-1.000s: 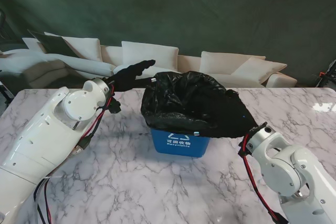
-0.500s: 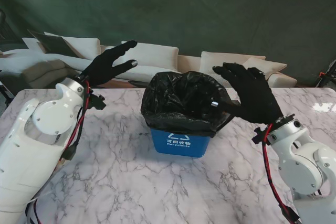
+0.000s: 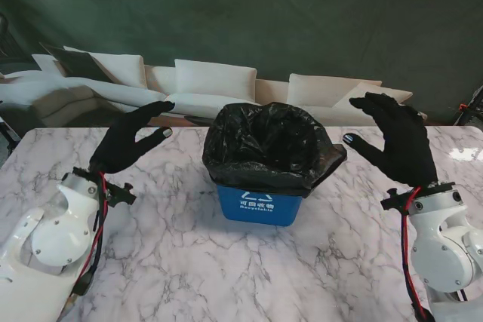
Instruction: Fit the garbage bag over the bin
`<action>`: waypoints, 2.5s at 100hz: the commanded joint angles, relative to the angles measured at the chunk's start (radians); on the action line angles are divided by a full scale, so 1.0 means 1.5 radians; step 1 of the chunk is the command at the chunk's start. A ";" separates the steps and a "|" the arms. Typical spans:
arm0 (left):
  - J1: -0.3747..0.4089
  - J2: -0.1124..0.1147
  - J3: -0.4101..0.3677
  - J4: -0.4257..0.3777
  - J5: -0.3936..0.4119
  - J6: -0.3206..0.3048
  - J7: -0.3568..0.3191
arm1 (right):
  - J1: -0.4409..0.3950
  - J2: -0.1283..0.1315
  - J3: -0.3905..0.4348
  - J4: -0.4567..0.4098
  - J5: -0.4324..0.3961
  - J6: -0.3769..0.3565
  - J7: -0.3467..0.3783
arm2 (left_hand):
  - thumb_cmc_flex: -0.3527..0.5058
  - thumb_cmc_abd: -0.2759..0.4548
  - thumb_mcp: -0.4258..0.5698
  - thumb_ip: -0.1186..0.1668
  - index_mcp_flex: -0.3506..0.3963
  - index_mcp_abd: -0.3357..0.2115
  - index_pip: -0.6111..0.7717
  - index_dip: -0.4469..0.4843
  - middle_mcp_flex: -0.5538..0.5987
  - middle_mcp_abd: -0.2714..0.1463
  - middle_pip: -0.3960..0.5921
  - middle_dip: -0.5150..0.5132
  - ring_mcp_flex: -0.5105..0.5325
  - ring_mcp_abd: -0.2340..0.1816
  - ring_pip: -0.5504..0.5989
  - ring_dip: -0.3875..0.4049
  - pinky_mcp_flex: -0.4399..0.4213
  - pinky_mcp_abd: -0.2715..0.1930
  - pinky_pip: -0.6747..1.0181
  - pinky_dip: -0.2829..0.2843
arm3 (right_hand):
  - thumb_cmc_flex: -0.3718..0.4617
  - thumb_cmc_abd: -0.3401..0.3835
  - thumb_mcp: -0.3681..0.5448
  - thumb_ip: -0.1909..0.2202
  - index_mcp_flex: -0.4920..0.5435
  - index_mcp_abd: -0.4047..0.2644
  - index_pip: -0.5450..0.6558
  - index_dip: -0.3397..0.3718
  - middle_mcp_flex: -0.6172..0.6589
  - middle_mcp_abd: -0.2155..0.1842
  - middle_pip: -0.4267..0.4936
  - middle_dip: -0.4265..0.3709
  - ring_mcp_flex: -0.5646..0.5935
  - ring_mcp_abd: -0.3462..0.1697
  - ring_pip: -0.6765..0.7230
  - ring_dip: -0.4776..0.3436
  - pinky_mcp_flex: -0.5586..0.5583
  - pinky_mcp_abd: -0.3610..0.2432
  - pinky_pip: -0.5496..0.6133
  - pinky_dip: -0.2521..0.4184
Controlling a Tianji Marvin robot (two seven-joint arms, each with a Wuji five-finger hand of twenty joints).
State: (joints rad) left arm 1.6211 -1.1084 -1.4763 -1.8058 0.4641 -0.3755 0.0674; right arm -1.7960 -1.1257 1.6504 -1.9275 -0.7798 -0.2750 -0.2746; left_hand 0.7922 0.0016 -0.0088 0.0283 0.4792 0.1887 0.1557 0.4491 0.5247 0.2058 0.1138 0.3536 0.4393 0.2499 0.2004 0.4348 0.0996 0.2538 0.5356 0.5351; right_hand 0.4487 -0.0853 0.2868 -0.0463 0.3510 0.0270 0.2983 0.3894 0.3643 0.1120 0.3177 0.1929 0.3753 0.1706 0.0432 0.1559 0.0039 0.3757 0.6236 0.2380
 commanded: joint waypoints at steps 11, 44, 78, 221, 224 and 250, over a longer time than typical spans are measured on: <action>0.039 -0.015 0.021 0.023 -0.016 0.001 0.019 | -0.019 -0.015 -0.025 0.024 -0.002 0.007 -0.051 | 0.020 0.028 -0.012 -0.017 0.000 -0.016 -0.002 0.009 -0.010 -0.013 -0.024 -0.028 0.007 -0.012 -0.013 -0.009 -0.006 -0.019 -0.010 -0.021 | 0.010 0.001 -0.003 0.015 0.018 -0.021 0.022 0.003 0.024 -0.025 0.005 0.006 0.017 -0.026 0.009 0.017 0.001 -0.017 0.013 0.017; 0.037 -0.020 0.053 0.093 -0.014 0.047 0.038 | -0.022 -0.028 -0.076 0.079 0.006 0.069 -0.131 | 0.025 0.031 -0.011 -0.015 -0.006 -0.012 -0.005 0.006 -0.016 -0.013 -0.024 -0.050 0.001 -0.011 -0.012 -0.018 -0.009 -0.027 -0.015 -0.042 | 0.137 0.045 -0.068 0.019 0.016 -0.035 0.069 -0.042 0.039 -0.046 0.008 0.014 0.031 -0.038 0.011 0.021 0.009 -0.025 0.012 0.038; 0.027 -0.021 0.063 0.113 -0.023 0.064 0.036 | 0.033 -0.023 -0.101 0.166 0.004 0.139 -0.113 | 0.027 0.033 -0.012 -0.014 -0.013 -0.009 -0.007 0.003 -0.020 -0.016 -0.018 -0.049 -0.004 -0.009 -0.011 -0.017 -0.013 -0.024 -0.017 -0.045 | 0.234 0.019 0.128 0.023 -0.012 -0.089 0.134 -0.092 0.023 -0.102 0.009 0.014 0.016 -0.063 0.007 0.012 0.003 -0.049 -0.011 0.043; 0.013 -0.020 0.072 0.126 -0.024 0.074 0.030 | 0.116 -0.003 -0.199 0.261 -0.066 0.271 -0.056 | 0.027 0.034 -0.012 -0.015 -0.013 -0.009 -0.007 0.001 -0.025 -0.016 -0.018 -0.047 -0.009 -0.008 -0.013 -0.017 -0.013 -0.025 -0.026 -0.043 | 0.233 0.030 0.125 0.016 -0.048 -0.033 0.109 -0.110 -0.065 -0.013 0.008 0.011 -0.030 -0.036 -0.008 0.010 -0.013 -0.049 -0.058 0.060; 0.013 -0.020 0.071 0.126 -0.024 0.074 0.030 | 0.113 -0.002 -0.191 0.265 -0.078 0.268 -0.071 | 0.027 0.034 -0.012 -0.015 -0.014 -0.009 -0.007 0.001 -0.026 -0.016 -0.018 -0.047 -0.009 -0.009 -0.013 -0.017 -0.014 -0.025 -0.026 -0.043 | 0.235 0.030 0.128 0.017 -0.046 -0.032 0.110 -0.109 -0.064 -0.014 0.011 0.012 -0.028 -0.036 -0.007 0.010 -0.010 -0.048 -0.056 0.061; 0.014 -0.021 0.070 0.127 -0.022 0.072 0.034 | 0.076 -0.005 -0.126 0.261 -0.123 0.207 -0.173 | 0.027 0.034 -0.012 -0.015 -0.014 -0.009 -0.007 0.000 -0.026 -0.017 -0.018 -0.047 -0.011 -0.010 -0.014 -0.017 -0.014 -0.026 -0.028 -0.043 | 0.228 0.031 0.143 0.016 -0.038 -0.038 0.125 -0.099 -0.058 -0.030 0.028 0.018 -0.021 -0.046 -0.003 0.010 -0.004 -0.055 -0.048 0.067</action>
State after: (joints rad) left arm 1.6406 -1.1364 -1.3735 -1.6203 0.4301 -0.2677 0.1277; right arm -1.6594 -1.1392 1.4544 -1.5263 -0.9574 0.0407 -0.5198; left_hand 0.8213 0.0127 -0.0074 0.0283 0.4792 0.1883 0.1558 0.4509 0.5219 0.2055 0.0876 0.2868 0.4397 0.2499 0.1987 0.4167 0.0914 0.2430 0.5200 0.4824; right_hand 0.7912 -0.0652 0.4727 -0.0220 0.3108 -0.0372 0.4793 0.2369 0.3077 0.0869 0.3406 0.2108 0.3483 0.1184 0.0532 0.1569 -0.0028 0.3261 0.5605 0.3178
